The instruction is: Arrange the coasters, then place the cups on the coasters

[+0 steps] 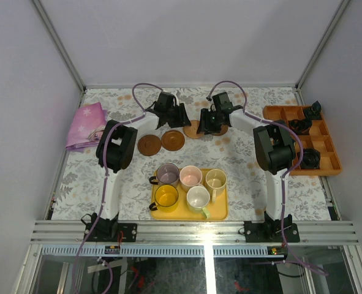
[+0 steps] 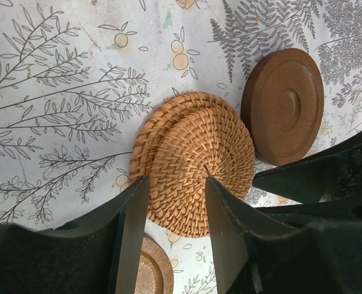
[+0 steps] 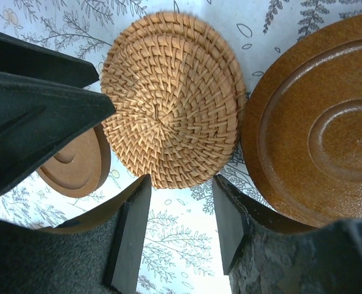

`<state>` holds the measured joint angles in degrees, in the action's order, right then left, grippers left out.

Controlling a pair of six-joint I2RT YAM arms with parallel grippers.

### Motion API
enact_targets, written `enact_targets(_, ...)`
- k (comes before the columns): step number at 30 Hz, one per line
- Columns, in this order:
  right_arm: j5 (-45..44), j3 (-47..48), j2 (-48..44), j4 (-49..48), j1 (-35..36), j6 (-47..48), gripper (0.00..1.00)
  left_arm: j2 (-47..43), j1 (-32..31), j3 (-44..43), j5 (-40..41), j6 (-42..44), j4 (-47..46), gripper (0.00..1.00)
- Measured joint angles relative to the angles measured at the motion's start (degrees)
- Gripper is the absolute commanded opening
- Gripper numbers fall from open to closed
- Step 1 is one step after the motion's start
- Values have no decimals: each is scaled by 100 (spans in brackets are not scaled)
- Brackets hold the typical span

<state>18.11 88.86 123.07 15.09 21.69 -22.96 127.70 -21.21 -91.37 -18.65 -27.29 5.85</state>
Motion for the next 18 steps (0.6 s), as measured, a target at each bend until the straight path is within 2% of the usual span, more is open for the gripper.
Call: enact_targets(18, 109, 109, 76, -39, -2, 50, 51, 61, 0, -66, -57, -129, -7, 45)
